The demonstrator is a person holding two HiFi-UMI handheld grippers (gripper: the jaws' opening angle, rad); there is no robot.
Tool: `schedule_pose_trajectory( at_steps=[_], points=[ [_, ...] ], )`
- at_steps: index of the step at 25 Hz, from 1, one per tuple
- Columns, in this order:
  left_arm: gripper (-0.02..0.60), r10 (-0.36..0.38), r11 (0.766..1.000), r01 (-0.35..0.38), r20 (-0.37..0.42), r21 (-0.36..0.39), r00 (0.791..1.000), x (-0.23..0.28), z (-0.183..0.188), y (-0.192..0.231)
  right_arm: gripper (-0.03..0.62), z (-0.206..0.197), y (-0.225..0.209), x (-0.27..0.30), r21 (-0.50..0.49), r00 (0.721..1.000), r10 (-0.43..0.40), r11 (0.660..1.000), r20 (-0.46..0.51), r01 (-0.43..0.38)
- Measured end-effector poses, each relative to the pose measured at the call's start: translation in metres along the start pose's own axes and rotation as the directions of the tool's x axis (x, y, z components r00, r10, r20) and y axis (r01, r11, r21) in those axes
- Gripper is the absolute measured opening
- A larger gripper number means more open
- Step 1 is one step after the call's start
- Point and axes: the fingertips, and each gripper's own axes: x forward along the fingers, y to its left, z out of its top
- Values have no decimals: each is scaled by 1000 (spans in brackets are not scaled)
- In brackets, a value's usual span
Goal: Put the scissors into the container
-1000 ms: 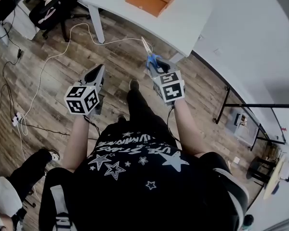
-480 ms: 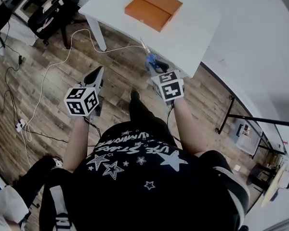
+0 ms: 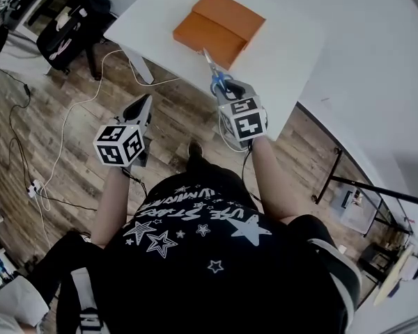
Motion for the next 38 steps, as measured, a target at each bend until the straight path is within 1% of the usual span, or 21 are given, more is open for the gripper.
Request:
schedule_pose_trajectory(
  at_steps=[7,13,17,23,27,32,34,38],
  points=[
    [18,1,1000,-1,4,12,1000,67,31,-2,101,18,-62,32,0,1000,5,1000,5,-5],
    [18,7,1000,-7,13,16,1000,107,51,-7,101,29,-101,51,-4,1000,14,1000,10,-13],
    [18,14,1000,-14,7,17,1000,116,57,-8,101,33,-112,59,-13,1000,24,1000,0,-24],
    [18,26,1000,-26,0,11,1000,116,58,8,101,39,-108,70,-19,1000,22,1000,-8,-22],
    [18,-3,1000,3,-10,23,1000,129,68,24,101,47,-108,80,-19,1000,-3,1000,-16,2],
    [18,-57,997,58,-27,52,998,162,92,34,101,58,-117,99,-33,998,-18,999,-59,16],
    [18,-78,995,80,-37,60,996,177,102,41,101,61,-121,111,-56,996,-25,998,-86,21],
    [18,-120,990,123,-51,67,991,202,122,67,101,69,-128,140,-142,986,-52,989,-157,30]
  ],
)
